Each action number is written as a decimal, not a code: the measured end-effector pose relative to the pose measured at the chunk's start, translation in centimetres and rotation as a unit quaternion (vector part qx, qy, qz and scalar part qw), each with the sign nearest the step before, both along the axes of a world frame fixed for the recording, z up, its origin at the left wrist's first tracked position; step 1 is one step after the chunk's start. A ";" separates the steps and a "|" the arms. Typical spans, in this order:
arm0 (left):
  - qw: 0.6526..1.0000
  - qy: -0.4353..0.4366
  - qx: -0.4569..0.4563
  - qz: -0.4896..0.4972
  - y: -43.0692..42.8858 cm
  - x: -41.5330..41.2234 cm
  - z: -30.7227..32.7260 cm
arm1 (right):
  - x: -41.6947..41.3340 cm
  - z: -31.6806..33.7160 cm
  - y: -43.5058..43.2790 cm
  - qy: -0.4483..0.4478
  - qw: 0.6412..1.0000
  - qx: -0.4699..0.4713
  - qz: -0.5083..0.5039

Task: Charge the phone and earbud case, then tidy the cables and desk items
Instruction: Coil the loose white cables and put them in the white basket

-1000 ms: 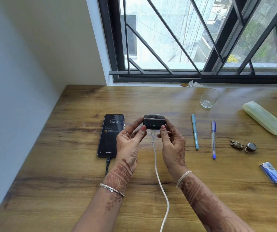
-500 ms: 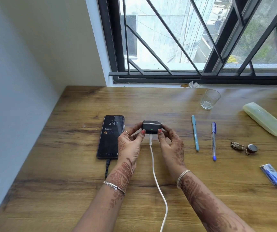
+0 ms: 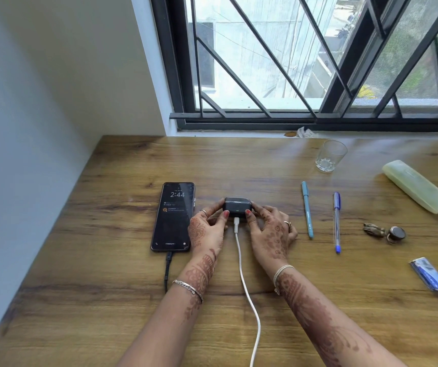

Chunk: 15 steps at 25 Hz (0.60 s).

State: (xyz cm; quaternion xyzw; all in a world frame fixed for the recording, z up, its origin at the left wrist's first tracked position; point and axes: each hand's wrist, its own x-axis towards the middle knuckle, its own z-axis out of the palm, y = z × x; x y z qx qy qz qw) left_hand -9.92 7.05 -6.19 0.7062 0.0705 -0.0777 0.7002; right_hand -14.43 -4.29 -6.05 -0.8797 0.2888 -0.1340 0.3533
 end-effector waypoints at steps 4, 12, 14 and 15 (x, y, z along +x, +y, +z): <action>1.000 -0.006 0.018 0.000 0.0 0.4 0.0 | 0.2 -0.4 0.1 0.017 0.999 -0.036 -0.004; 1.000 -0.004 0.026 -0.005 0.2 0.7 -0.2 | 0.5 -0.5 0.3 0.015 0.998 -0.067 -0.005; 1.000 -0.003 0.016 -0.008 0.2 0.7 -0.2 | 0.5 -0.4 0.3 0.015 0.997 -0.069 -0.007; 1.000 0.000 0.011 -0.010 0.2 0.8 -0.3 | 0.5 -0.4 0.3 0.016 0.997 -0.070 -0.006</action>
